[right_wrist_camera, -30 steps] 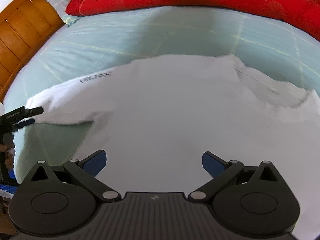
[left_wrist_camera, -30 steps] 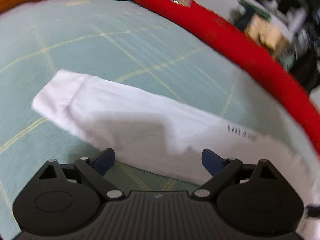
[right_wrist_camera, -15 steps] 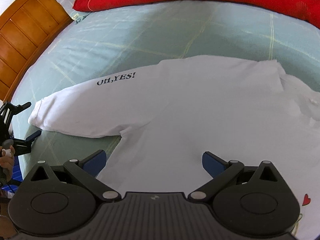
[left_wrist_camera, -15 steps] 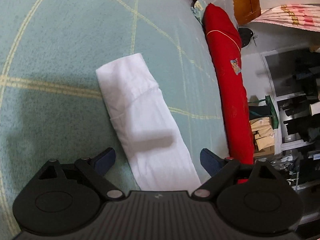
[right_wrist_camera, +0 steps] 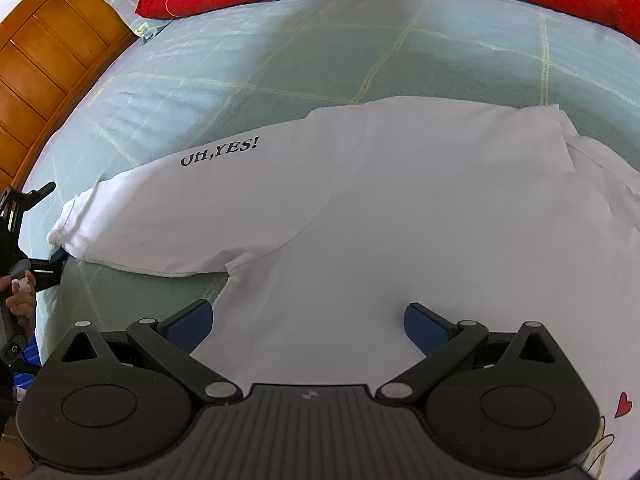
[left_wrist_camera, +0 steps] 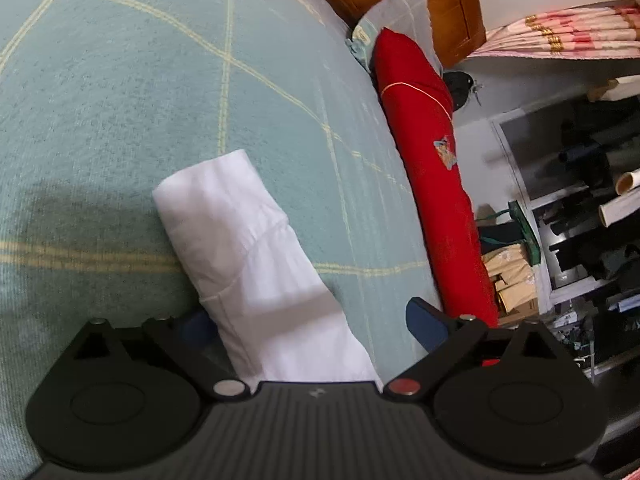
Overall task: Fold clothes
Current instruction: 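Move the left tool to the folded 'OH,YES!' sleeve strip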
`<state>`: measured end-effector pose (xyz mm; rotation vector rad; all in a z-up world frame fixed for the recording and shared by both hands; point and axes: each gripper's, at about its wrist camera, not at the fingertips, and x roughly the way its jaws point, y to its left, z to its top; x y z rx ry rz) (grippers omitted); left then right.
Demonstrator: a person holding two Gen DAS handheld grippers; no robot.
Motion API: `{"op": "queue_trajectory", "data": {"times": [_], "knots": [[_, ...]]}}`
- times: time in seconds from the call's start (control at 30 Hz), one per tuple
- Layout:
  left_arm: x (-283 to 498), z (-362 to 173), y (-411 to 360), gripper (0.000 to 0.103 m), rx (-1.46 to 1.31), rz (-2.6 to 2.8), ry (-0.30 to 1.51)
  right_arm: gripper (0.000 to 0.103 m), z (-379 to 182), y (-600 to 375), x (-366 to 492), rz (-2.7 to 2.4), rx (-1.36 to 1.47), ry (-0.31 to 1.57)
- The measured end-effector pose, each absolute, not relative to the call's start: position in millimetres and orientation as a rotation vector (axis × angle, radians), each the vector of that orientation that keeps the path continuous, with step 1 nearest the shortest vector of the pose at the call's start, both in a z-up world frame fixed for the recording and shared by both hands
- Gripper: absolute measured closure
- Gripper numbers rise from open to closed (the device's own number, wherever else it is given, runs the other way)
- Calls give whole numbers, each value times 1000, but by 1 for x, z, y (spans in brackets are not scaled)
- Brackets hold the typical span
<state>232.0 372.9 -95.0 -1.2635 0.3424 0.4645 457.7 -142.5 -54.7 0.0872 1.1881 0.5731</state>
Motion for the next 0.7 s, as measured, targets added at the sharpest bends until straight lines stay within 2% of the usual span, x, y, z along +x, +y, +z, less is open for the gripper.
{"op": "queue_trajectory", "data": {"times": [0.17, 0.37, 0.57, 0.7], "knots": [[240, -94, 371, 6, -1232, 451, 354, 0, -57, -143, 458, 572, 91, 1188], [257, -95, 373, 4, -1227, 476, 256, 0, -57, -141, 459, 577, 76, 1184], [264, -96, 365, 4, -1250, 417, 276, 0, -57, -144, 459, 583, 85, 1181], [263, -94, 366, 4, -1309, 413, 203, 0, -56, -146, 457, 585, 90, 1174]]}}
